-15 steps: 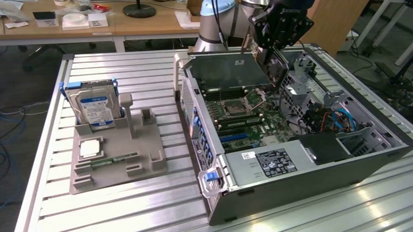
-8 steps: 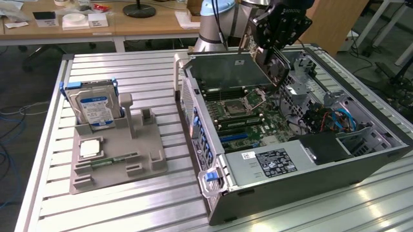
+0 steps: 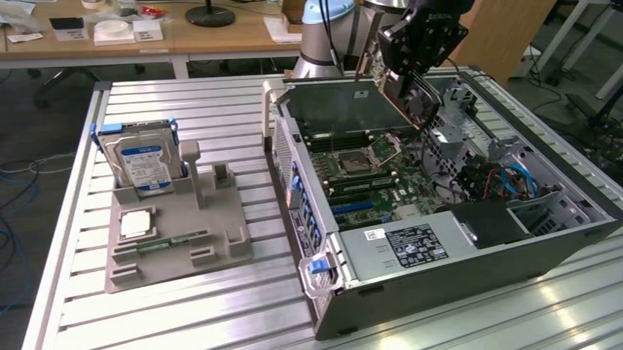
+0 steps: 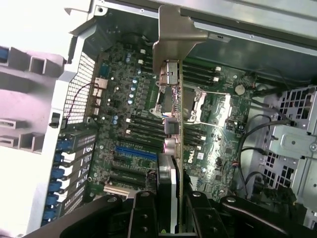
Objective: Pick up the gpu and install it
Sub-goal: 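Insert the gpu into the slot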
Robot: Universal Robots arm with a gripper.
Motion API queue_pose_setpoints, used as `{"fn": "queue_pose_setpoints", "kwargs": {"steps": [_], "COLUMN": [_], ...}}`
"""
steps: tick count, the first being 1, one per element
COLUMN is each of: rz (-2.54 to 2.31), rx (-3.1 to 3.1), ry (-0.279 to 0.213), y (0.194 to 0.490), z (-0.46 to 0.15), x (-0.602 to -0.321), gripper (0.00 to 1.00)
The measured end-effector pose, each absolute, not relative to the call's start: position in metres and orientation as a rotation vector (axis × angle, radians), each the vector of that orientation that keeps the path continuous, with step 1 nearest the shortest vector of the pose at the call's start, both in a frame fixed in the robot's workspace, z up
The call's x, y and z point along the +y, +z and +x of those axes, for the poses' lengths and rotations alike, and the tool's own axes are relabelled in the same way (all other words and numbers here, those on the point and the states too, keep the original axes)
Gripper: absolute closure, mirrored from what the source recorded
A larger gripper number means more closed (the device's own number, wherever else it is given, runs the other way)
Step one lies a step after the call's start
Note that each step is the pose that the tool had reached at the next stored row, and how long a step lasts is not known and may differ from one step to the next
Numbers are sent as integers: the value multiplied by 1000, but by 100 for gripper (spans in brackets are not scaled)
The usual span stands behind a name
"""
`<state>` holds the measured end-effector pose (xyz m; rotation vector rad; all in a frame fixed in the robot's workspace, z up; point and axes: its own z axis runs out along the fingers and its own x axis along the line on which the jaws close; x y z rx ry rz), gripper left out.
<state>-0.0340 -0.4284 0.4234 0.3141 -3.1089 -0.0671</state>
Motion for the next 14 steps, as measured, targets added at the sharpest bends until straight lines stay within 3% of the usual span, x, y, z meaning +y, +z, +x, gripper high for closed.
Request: {"fn": "queue_pose_setpoints", "kwargs": {"steps": [14], "rz": [511], "rx": [-3080], "ry": [-65], "y": [423], "z": [-34], "x": [-429], "gripper": [72]}}
